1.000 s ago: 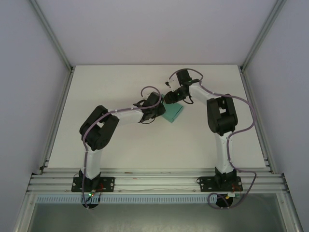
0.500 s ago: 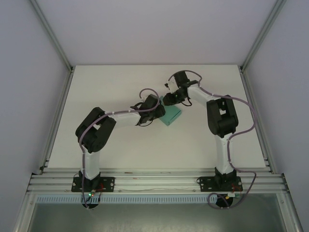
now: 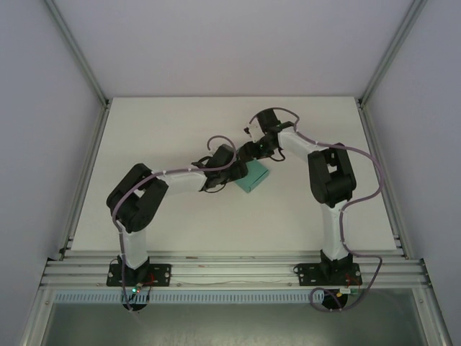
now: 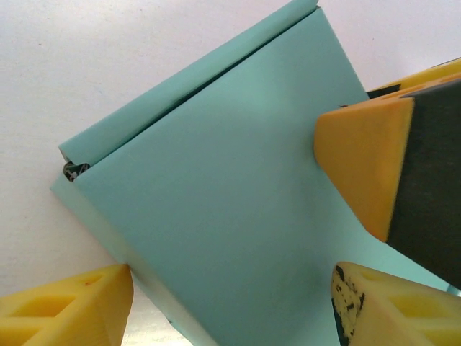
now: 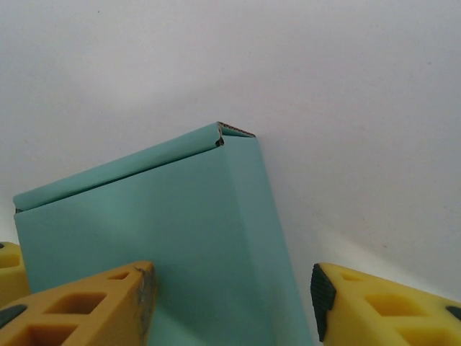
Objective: Assemble paper box
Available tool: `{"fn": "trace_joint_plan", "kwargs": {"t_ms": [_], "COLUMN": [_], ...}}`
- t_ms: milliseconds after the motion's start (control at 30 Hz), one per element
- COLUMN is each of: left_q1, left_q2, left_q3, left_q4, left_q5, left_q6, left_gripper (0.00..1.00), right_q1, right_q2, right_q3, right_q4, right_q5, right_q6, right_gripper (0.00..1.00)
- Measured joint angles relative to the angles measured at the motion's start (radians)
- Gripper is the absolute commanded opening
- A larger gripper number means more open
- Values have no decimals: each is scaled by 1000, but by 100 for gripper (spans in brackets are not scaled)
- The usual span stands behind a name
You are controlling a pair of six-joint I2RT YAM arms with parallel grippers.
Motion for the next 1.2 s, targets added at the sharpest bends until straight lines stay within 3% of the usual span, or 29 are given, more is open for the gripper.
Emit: {"fn": "trace_joint_plan", "kwargs": {"t_ms": [67,133,267,533,600,767,867,1000,1100,1200], "left_q1": [0,0,-5,-11,-11,-9,84,356,463,517], "left_q2": [-13,-20,-28,-76,-104,-291,-444,-603,-646,-633], "left_q3": [-9,-10,-10,-15,-25,-108,-166,-310,-459,-596], "left_q4": [0,-8,-2,-4,-5,-51,-51,26,143,281], "left_q5": [0,-2,0,-18,-32,-224,-334,-433,-507,-509], "left_q6": [5,7,14,29,50,137,212,314,418,515], "left_gripper": [77,91,99,100,100,100,100,100,100,100], "right_q1": [0,-2,-9,-15,-21,-68,-137,-267,-304,-306], "right_q2": [-1,-6,-24,-85,-115,-298,-485,-689,-736,-727], "right_q3": [0,0,0,-37,-73,-267,-460,-715,-885,-1019], "right_q4": [-2,-5,-11,11,47,174,319,542,731,903], "right_q5": [-3,3,6,8,19,100,200,367,511,579], "right_q6": [10,18,27,53,68,121,164,220,207,194], "right_gripper": [65,68,71,78,98,100,100,100,100,100]}}
